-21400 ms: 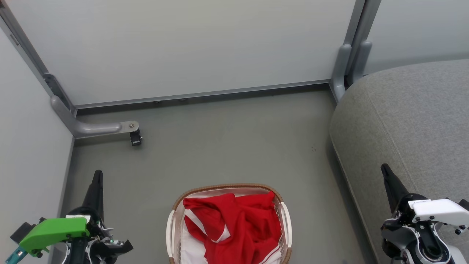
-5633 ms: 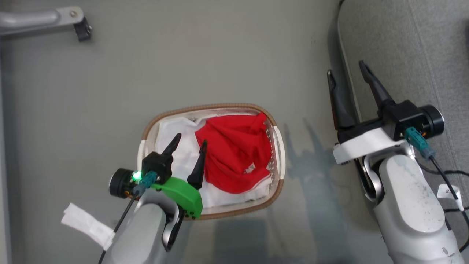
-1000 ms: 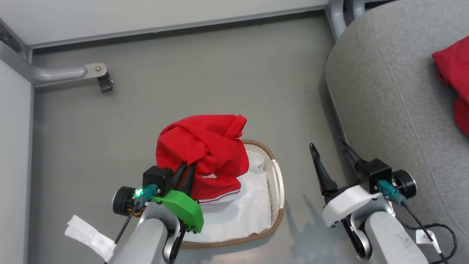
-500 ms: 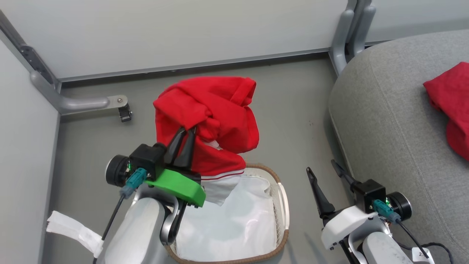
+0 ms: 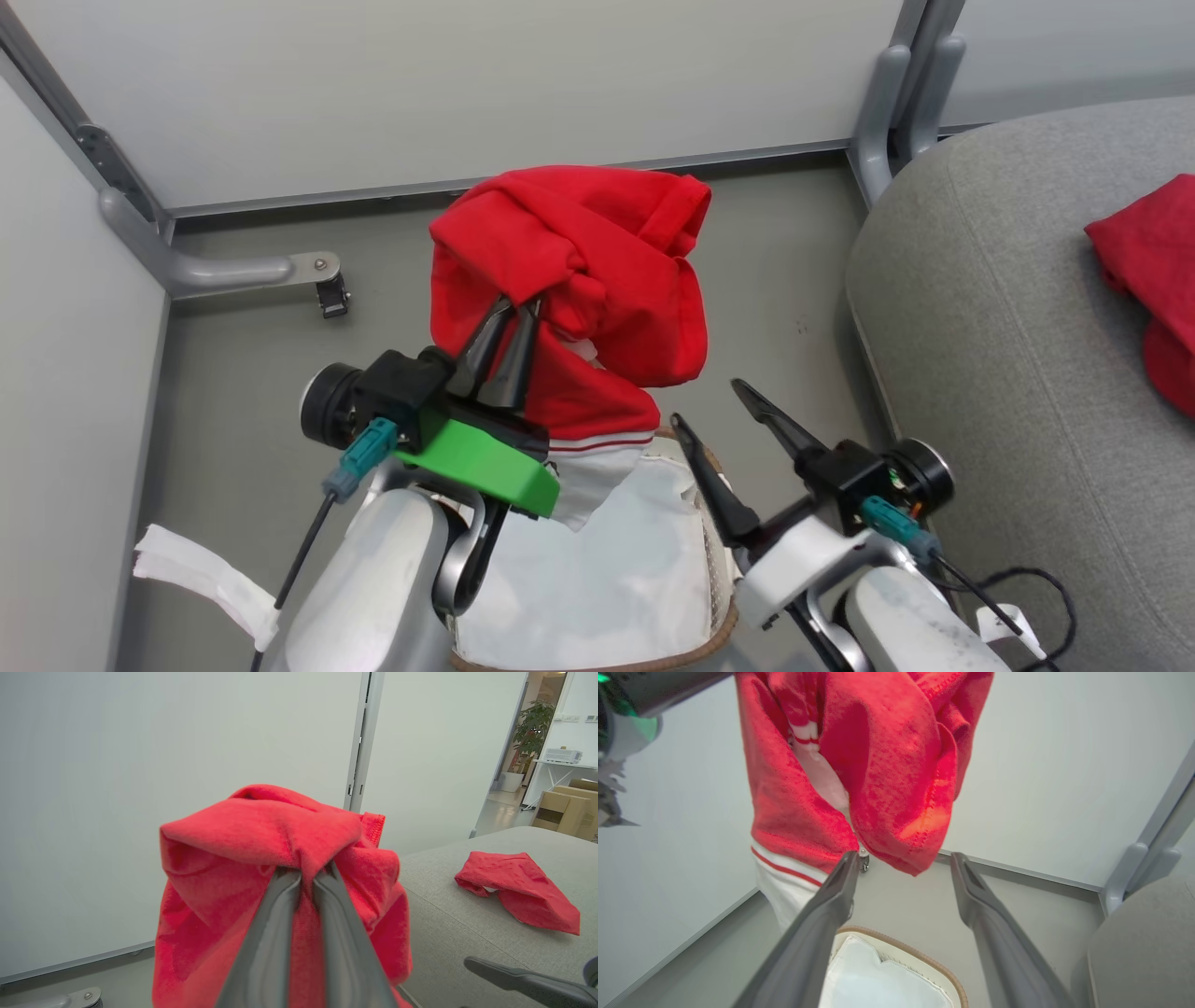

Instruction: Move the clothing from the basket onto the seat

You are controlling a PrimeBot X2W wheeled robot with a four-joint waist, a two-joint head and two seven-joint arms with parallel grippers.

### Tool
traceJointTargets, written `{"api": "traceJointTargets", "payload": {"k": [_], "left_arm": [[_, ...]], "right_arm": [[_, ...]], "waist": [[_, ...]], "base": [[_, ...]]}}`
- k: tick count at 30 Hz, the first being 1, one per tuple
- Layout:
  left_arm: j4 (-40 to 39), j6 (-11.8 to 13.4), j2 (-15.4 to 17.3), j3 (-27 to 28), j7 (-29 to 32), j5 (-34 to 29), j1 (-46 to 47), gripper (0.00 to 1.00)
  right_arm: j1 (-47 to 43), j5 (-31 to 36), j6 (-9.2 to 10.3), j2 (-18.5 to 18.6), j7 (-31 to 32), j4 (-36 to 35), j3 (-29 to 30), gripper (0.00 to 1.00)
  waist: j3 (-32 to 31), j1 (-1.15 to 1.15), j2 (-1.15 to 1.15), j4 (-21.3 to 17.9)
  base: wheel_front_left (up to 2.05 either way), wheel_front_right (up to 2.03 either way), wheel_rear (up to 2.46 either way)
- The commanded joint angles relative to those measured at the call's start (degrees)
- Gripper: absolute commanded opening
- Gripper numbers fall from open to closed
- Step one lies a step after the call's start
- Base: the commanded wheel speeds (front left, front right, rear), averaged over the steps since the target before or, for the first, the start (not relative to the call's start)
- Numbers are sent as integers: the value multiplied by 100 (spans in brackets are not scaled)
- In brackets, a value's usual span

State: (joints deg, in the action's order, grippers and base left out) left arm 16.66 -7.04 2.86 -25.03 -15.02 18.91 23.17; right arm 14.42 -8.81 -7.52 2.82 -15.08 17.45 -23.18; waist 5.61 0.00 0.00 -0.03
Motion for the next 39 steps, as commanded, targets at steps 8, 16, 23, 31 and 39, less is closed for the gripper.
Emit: {"api": "traceJointTargets", "payload": {"k": [8, 16, 23, 31, 39], "left_arm": [[-64, 98, 11, -443, -23, 241, 41, 0], [-102, 191, 12, -924, -23, 477, 137, 0], [-129, 259, 11, -1215, -23, 645, 133, 0], [-135, 318, 10, -1454, -23, 801, 126, 0], [-102, 377, 11, -1369, -23, 778, 128, 0]], "right_arm": [[879, -197, 6, 23, -14, -27, -1093, 100], [1371, -143, 6, 23, -13, 666, -1348, 100], [1519, -197, 6, 23, -14, 872, -1257, 100], [1558, -417, 6, 24, -14, 1019, -1240, 0], [1418, -337, 6, 26, -13, 1071, -1090, 0]], "waist": [[45, 0, 0, 201], [29, 0, 0, 501], [48, 0, 0, 723], [66, 0, 0, 833], [88, 0, 0, 705]], "base": [[0, 0, 0], [0, 0, 0], [0, 0, 0], [0, 0, 0], [0, 0, 0]]}}
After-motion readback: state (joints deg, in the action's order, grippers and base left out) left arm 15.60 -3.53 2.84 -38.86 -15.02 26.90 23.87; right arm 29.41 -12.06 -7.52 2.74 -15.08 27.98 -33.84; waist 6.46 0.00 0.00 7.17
